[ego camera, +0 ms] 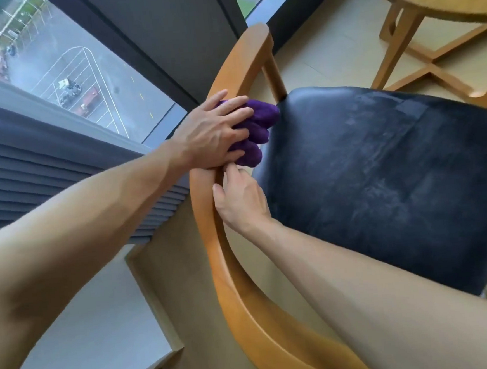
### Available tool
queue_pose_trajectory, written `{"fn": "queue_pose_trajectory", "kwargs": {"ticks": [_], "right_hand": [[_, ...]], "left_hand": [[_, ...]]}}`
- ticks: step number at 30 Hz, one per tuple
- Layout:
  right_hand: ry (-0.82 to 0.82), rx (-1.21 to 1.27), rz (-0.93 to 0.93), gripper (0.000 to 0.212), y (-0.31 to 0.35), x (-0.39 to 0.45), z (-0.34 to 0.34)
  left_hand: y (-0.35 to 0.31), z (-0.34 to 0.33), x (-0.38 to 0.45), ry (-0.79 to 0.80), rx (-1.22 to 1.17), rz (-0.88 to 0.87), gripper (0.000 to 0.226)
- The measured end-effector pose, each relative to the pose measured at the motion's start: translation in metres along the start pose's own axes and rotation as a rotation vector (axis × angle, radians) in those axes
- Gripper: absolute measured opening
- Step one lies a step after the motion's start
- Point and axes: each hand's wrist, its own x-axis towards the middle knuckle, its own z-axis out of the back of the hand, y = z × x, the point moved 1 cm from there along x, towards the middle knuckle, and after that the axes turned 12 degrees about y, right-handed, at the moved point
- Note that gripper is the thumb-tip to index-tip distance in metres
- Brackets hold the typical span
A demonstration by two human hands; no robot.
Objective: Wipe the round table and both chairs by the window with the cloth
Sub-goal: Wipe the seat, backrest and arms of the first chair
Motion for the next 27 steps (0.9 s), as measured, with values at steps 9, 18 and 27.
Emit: {"fn": "queue_pose_trajectory", "kwargs": {"ticks": [9,18,27], "right_hand": [[-0.060,0.099,-0.025,0.035,0.006,0.017,0.007],[-0.081,0.103,-0.045,0.049,0.006,0.039,0.015],[-0.037,0.103,-0.055,0.044,0.007,0.042,0.021]], "left_hand": [[0.011,0.000,0.014,-0.015,0.033,-0.073,0.041],[0.035,0.017,0.066,0.083,0.068,0.017,0.040],[0.052,0.020,0.091,0.055,0.111,-0.104,0.037]]}}
